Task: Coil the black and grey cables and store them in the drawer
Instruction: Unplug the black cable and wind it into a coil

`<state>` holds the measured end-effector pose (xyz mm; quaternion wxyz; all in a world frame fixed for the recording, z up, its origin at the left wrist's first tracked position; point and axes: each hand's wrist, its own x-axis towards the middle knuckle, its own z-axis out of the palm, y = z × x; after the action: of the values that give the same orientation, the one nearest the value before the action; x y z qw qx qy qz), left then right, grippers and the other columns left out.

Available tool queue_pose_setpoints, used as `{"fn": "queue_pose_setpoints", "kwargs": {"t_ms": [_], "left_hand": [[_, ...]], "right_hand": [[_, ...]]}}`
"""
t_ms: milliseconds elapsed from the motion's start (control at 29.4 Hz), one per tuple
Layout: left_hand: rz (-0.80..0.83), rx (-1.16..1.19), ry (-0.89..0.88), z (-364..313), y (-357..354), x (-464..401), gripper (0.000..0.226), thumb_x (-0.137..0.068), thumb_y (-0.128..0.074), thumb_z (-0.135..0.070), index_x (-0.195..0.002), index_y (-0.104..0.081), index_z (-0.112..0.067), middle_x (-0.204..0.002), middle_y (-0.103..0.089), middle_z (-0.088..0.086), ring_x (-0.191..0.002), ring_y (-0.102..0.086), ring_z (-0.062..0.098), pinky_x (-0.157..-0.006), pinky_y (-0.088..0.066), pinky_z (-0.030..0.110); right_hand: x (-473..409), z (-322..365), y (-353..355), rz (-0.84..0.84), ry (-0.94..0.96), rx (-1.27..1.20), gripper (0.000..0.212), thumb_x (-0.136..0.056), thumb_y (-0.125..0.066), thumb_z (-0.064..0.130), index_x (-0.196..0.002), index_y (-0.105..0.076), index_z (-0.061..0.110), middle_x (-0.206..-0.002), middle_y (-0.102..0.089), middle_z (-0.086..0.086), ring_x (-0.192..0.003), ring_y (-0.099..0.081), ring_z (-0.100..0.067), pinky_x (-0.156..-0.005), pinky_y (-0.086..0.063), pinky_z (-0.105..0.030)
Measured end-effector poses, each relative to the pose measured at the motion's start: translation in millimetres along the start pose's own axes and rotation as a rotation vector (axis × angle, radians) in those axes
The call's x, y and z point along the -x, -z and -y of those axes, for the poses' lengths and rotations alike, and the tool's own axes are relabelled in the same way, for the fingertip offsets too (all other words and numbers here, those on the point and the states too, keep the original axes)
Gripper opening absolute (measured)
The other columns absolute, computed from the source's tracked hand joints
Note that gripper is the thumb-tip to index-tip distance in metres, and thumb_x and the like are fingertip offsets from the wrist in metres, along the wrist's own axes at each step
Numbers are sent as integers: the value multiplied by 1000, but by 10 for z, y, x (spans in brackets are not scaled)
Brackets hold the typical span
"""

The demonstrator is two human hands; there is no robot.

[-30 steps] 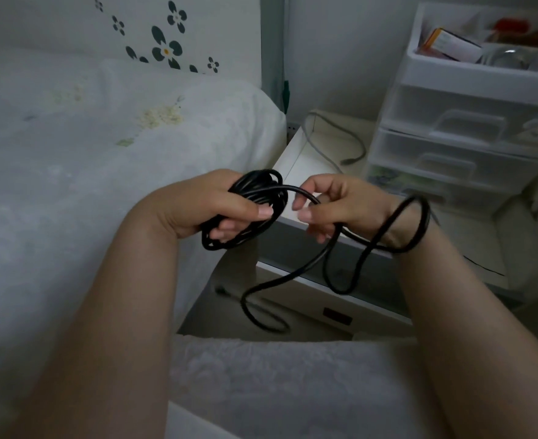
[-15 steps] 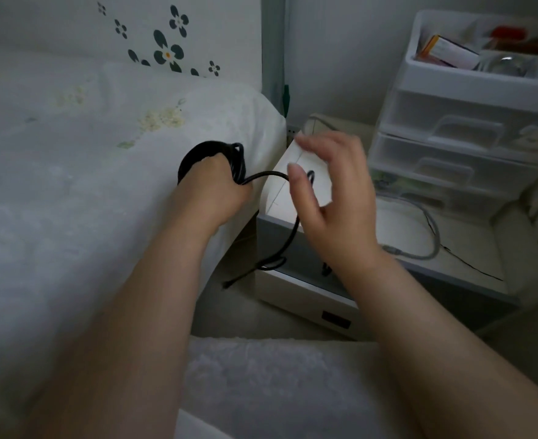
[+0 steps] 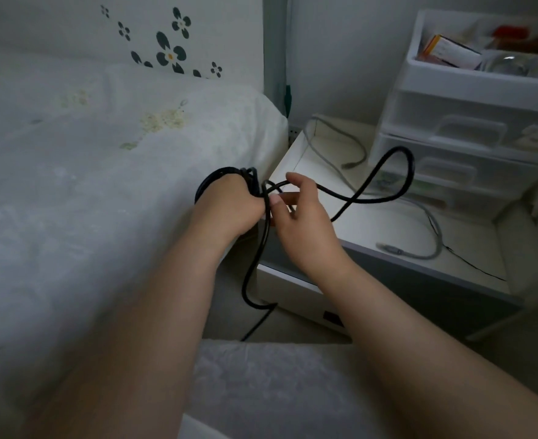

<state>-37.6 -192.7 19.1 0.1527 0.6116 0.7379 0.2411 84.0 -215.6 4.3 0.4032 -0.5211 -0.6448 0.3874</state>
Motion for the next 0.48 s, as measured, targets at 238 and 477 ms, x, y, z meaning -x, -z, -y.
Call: {"fn": "queue_pose_setpoints", "kwargs": {"t_ms": [238,477], "left_hand": [[-29,-260,-112,-90,-89,54,17,-86,-57,-20,-84,-41,-13,-65,-39,-3,-63,-46,20,-54,-35,30],[484,146,-179,196,258,14,33,-84,-67,-19,-59,-48,-14,-48,-51,2,-41,-47,15,-42,-36,21]], "right_hand": [[-103,-33,153,169,-185,-187,48,-95,-53,15,-137,-32,20,-107,-60,-4,-58,-65,-22,-58,-58,-30],[-549,-345,805,-336,-43,329,33,-94,-35,13,-108,-57,34,-84,-58,7,-79,-58,-21,-70,-50,-41]]}}
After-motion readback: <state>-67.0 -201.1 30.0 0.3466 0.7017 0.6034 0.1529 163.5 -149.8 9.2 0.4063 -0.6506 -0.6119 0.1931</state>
